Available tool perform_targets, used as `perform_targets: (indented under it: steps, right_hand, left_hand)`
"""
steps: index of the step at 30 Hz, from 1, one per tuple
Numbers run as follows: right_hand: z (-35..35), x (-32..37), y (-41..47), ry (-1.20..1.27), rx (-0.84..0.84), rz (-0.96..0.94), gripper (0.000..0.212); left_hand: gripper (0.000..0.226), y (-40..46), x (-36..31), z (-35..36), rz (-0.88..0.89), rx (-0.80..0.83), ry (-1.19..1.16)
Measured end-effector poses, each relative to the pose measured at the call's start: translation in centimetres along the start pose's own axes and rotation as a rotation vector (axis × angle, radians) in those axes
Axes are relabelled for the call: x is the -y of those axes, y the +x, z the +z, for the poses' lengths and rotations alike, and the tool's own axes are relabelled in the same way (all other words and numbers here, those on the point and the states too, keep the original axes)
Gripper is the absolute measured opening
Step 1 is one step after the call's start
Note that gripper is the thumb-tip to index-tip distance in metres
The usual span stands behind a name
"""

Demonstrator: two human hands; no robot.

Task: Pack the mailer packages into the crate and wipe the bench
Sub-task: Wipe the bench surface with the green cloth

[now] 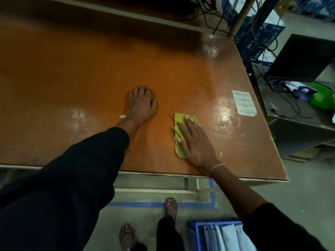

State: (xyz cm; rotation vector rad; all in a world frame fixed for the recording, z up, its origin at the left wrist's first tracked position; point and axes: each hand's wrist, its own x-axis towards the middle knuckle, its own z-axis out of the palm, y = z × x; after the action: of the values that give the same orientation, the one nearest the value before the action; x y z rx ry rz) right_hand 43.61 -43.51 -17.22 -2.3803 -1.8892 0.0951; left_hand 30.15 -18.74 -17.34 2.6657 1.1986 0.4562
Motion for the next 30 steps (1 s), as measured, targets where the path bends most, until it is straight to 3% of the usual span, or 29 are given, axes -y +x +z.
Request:
perform_targets:
  steps: [2,5,6,9,11,15,16,19,21,25,26,30]
  right_hand:
    - [-0.2,-2.3,1.7,-0.014,-0.009,-0.008,0.062]
    - [-0.5,-4.7,5.0,-0.011,-0.061,0.351,0.066]
    - [-0.3,-4.4,5.8,-0.012,-0.047,0.340,0.066]
    - [-0.3,-3.8,6.9,-0.014,0.014,-0.054,0.062]
    - [-0.6,-6.0,8.2,-0.009,0.043,-0.155,0.062]
    - [-0.7,-7.9,13.5,0.017,-0.018,0.250,0.071]
    - [-0.7,-7.1,14.6,0.019,-0.006,0.232,0.074]
    - [-1.1,-5.8,16.5,0.025,0.050,-0.153,0.072]
    - [-1.1,-7.6,18.7,0.000,0.050,-0.226,0.068]
    - [-0.6,-9.4,24.2,0.011,-0.004,0.202,0.070]
    - [-0.4,-8.7,25.2,0.008,0.014,0.184,0.071]
    - [-0.7,-7.9,27.9,-0.007,0.064,-0.230,0.064]
  left_hand:
    - [0.040,0.0,0.0,-0.1,0.002,0.000,-0.003]
    - [0.040,-0.1,0.1,0.1,-0.006,0.003,-0.013]
    - [0.040,-0.1,0.2,0.1,-0.004,0.007,-0.032]
    - [0.038,0.5,1.1,-0.2,0.020,0.006,-0.083]
    - [0.037,1.0,2.3,-0.9,0.030,-0.023,-0.048]
    - [0.038,2.3,5.8,-1.7,-0.061,-0.052,0.002]
    - [0.038,2.5,6.7,-1.9,-0.086,-0.051,0.015]
    - [0.038,2.6,8.4,-2.0,-0.134,-0.056,0.038]
    - [0.038,2.4,8.7,-1.8,-0.148,-0.070,0.058]
    - [0.040,2.5,8.5,-1.4,-0.170,-0.079,0.077]
    - [0.041,2.6,8.4,-1.4,-0.179,-0.076,0.080]
    - [0.042,2.7,8.5,-1.5,-0.181,-0.080,0.070]
